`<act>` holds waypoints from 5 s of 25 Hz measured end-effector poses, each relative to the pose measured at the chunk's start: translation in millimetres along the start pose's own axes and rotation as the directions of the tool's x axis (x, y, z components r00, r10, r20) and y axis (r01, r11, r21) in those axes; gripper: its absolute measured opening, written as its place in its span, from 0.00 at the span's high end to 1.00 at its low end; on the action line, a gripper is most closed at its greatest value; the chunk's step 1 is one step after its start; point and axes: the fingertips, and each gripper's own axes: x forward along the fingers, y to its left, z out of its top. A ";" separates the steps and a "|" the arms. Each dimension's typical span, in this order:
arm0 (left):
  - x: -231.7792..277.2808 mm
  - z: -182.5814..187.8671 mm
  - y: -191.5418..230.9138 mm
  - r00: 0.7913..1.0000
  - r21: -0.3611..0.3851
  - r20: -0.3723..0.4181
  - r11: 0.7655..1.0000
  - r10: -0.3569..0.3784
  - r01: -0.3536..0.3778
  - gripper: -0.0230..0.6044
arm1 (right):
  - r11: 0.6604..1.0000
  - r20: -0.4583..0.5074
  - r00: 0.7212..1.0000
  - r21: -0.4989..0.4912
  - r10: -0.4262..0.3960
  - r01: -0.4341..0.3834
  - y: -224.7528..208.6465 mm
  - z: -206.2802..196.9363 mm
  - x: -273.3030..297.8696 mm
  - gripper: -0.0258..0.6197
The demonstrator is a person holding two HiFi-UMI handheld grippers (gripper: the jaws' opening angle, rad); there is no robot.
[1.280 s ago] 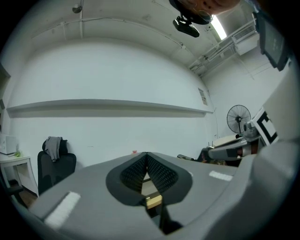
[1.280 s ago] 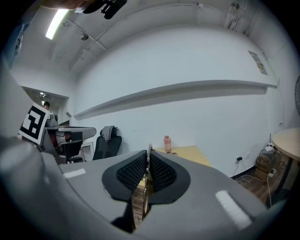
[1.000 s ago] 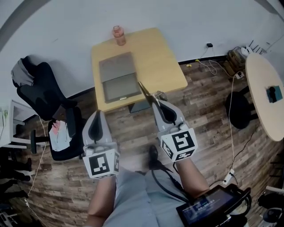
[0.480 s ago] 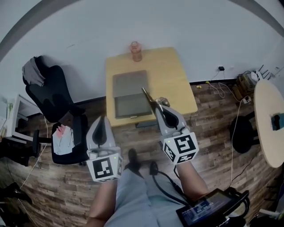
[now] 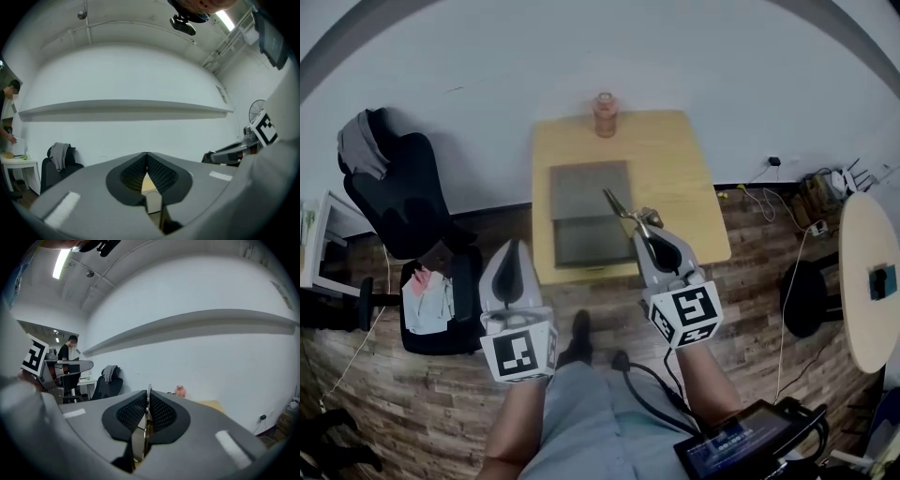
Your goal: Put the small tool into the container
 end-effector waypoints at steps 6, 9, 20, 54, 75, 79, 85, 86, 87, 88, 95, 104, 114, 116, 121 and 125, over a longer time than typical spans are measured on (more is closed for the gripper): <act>31.2 -25.0 25.1 0.999 -0.017 -0.036 1.000 -0.002 0.001 0.97 | 1.000 -0.065 0.998 -0.006 0.015 -0.016 -2.5 -19.9 43.3 0.93; 45.2 -40.9 36.9 0.998 -0.027 -0.063 1.000 0.002 -0.003 0.97 | 0.999 -0.090 0.995 -0.005 0.031 -0.031 -2.0 -32.2 63.9 0.93; 84.8 -100.3 51.8 0.985 -0.053 -0.173 0.999 -0.016 0.007 0.97 | 0.997 -0.215 0.974 0.008 0.072 -0.072 -3.6 -93.9 113.1 0.93; 113.9 -179.7 96.0 0.943 -0.041 -0.326 0.996 0.066 -0.084 0.96 | 0.923 -0.453 0.814 0.057 0.363 -0.380 30.6 -210.1 160.5 0.93; 117.4 -187.2 116.6 0.943 -0.058 -0.329 0.995 0.052 -0.075 0.96 | 0.943 -0.583 0.756 0.054 0.297 -0.329 16.9 -242.8 181.0 0.70; 116.9 -176.2 111.4 0.950 -0.055 -0.308 0.997 0.041 -0.061 0.96 | 0.961 -0.565 0.789 0.022 0.240 -0.276 6.0 -234.4 177.0 0.69; 111.1 -146.0 85.5 0.969 -0.062 -0.247 0.998 0.002 -0.018 0.96 | 0.979 -0.485 0.857 -0.002 0.176 -0.203 -4.7 -196.1 159.3 0.70; 110.3 -138.3 79.1 0.973 -0.066 -0.232 0.998 -0.008 -0.007 0.96 | 0.982 -0.457 0.874 -0.002 0.167 -0.189 -5.4 -183.7 155.7 0.71; 109.5 -130.0 72.2 0.976 -0.072 -0.215 0.997 -0.019 0.004 0.96 | 0.985 -0.424 0.892 0.000 0.158 -0.175 -5.8 -169.4 151.9 0.72; 108.4 -121.3 64.8 0.980 -0.080 -0.197 0.997 -0.031 0.015 0.96 | 0.987 -0.385 0.910 0.004 0.150 -0.161 -5.9 -153.3 147.4 0.72; 93.4 -48.4 8.8 0.993 -0.088 -0.056 0.991 -0.106 0.101 0.96 | 0.999 -0.113 0.993 -0.002 0.046 -0.046 -6.3 -34.0 93.3 0.88; 69.3 18.3 -44.2 0.985 -0.052 0.066 0.985 -0.162 0.165 0.96 | 0.996 0.081 0.996 -0.079 -0.045 0.052 -9.0 49.5 27.0 0.96; 53.6 40.6 -56.6 0.981 -0.020 0.106 0.986 -0.161 0.164 0.96 | 0.993 0.161 0.985 -0.089 -0.063 0.078 -10.7 70.5 -2.6 0.96; 52.4 42.4 -58.8 0.981 -0.019 0.109 0.986 -0.162 0.165 0.96 | 0.992 0.168 0.984 -0.100 -0.062 0.080 -9.6 72.5 -4.8 0.96; 53.4 43.2 -58.2 0.981 -0.013 0.112 0.986 -0.161 0.164 0.96 | 0.990 0.180 0.981 -0.112 -0.067 0.088 -8.8 75.6 -5.0 0.96; 52.9 41.5 -58.5 0.981 -0.008 0.108 0.987 -0.161 0.162 0.96 | 0.990 0.186 0.980 -0.109 -0.069 0.091 -10.0 76.9 -5.5 0.96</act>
